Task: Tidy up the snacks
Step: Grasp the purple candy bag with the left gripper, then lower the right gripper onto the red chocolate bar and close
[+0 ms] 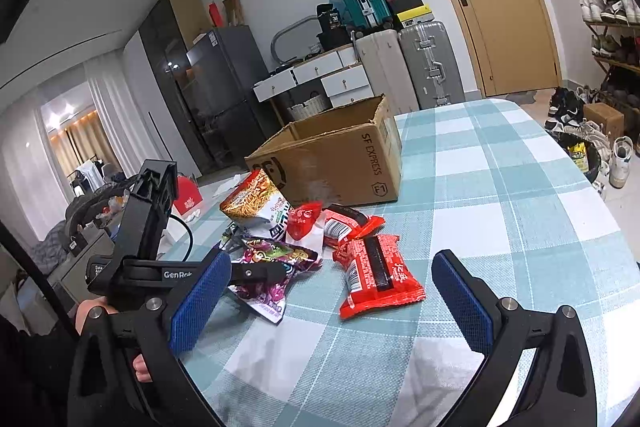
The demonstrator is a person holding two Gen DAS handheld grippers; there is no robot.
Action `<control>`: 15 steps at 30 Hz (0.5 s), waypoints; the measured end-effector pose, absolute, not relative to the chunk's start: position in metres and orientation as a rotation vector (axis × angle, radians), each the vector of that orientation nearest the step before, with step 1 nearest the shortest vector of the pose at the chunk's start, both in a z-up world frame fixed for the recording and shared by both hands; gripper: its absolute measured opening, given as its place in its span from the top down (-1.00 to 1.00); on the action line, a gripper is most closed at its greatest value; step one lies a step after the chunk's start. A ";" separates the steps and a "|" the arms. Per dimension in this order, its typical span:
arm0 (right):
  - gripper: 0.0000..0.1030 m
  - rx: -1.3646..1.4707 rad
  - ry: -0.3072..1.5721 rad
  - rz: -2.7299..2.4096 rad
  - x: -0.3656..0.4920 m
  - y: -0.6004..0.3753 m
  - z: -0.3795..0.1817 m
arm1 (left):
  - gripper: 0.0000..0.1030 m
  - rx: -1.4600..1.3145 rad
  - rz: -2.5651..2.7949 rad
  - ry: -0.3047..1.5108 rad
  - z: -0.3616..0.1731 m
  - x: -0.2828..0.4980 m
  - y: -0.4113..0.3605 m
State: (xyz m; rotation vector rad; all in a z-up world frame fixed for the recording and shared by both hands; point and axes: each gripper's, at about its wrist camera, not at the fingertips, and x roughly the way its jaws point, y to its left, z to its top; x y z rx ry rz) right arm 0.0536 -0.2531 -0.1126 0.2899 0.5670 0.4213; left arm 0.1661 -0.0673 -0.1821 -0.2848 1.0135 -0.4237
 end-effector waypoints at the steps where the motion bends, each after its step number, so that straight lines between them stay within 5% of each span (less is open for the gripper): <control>1: -0.98 0.288 0.568 0.422 0.053 -0.252 -0.112 | 0.18 -0.281 -0.421 1.010 -0.182 0.165 -0.067; 15: -0.98 0.254 0.598 0.408 0.055 -0.241 -0.109 | 0.19 -0.286 -0.440 0.942 -0.166 0.125 -0.035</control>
